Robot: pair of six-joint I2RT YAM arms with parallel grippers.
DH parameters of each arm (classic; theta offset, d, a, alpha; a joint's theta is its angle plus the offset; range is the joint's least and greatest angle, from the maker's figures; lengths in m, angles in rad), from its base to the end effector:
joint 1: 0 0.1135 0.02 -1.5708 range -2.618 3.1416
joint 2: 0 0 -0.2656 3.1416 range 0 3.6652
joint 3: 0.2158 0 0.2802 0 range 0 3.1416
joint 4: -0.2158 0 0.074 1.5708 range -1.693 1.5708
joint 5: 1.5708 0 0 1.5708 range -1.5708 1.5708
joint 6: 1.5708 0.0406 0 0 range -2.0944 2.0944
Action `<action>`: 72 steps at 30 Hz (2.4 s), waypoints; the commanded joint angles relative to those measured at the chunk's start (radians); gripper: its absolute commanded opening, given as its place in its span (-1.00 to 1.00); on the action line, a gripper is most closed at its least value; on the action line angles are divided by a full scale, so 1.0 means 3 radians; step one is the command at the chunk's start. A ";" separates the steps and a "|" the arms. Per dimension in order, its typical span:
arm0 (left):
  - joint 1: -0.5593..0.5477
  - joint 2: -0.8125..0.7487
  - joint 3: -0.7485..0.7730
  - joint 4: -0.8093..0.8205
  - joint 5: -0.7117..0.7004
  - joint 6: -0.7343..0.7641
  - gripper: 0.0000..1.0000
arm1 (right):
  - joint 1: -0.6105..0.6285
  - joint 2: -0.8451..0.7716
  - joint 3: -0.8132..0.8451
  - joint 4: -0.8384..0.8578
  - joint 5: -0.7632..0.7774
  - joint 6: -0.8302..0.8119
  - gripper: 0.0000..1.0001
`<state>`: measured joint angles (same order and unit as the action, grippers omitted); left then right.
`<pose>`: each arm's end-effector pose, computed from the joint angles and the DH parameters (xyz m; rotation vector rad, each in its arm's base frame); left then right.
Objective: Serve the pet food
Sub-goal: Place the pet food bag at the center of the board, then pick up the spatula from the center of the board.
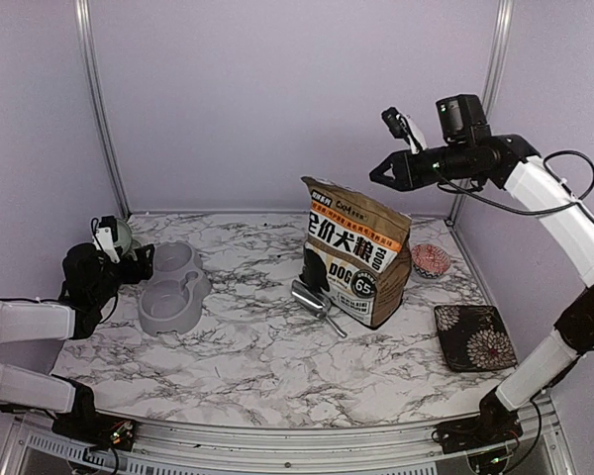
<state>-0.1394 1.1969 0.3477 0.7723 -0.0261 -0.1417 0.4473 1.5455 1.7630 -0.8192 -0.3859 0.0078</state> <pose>0.2607 -0.0355 0.1861 -0.0218 1.6510 -0.1928 0.3176 0.1693 0.4335 -0.6971 2.0880 0.6768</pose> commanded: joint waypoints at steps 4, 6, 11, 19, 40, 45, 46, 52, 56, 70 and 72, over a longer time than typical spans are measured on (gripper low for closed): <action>-0.0020 0.0041 0.0110 -0.0034 0.0018 0.0048 0.95 | 0.0035 -0.0258 0.0208 0.0559 0.0062 -0.0177 -0.34; -0.0020 0.0039 0.0105 -0.0038 0.0011 0.0048 0.95 | 0.0033 -0.0256 0.0256 0.0562 0.0084 -0.0211 -0.19; -0.0020 0.0037 0.0104 -0.0038 -0.0005 0.0048 0.95 | 0.0124 -0.0146 0.0464 0.0643 -0.0171 -0.0169 -0.06; -0.0020 0.0064 0.0117 -0.0036 -0.0009 0.0036 0.95 | 0.1180 0.0375 0.0702 0.0493 0.0416 -0.0546 0.10; -0.0688 0.0610 0.0669 -0.0298 0.1599 0.0262 0.86 | 0.1465 0.0441 -0.1322 0.1029 0.1525 0.0473 -0.14; -0.0821 0.0763 0.0780 -0.0301 0.1576 0.0163 0.82 | 0.1485 0.0386 -0.1836 0.1132 0.1607 0.0725 -0.20; -0.0837 0.0769 0.0791 -0.0299 0.1572 0.0146 0.82 | 0.1485 0.0390 -0.1898 0.1188 0.1601 0.0756 -0.21; -0.0882 0.0702 0.0782 -0.0302 0.1496 0.0004 0.78 | 0.1486 0.0614 -0.2043 0.1343 0.1576 0.0730 -0.24; -0.0889 0.0596 0.0720 -0.0304 0.1467 -0.0079 0.76 | 0.1485 0.0760 -0.2059 0.1428 0.1666 0.0731 -0.26; -0.0978 0.0479 0.0665 -0.0310 0.1391 -0.0223 0.71 | 0.1486 0.1041 -0.2240 0.1596 0.2001 0.0811 -0.34; -0.0984 0.0481 0.0673 -0.0309 0.1393 -0.0228 0.71 | 0.1485 0.1076 -0.2257 0.1609 0.1995 0.0806 -0.38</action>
<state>-0.4282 1.3598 0.5541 0.6846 0.3988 -0.1989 0.8902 1.8450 1.0943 -0.3656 0.1665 0.2340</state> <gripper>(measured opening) 0.854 0.330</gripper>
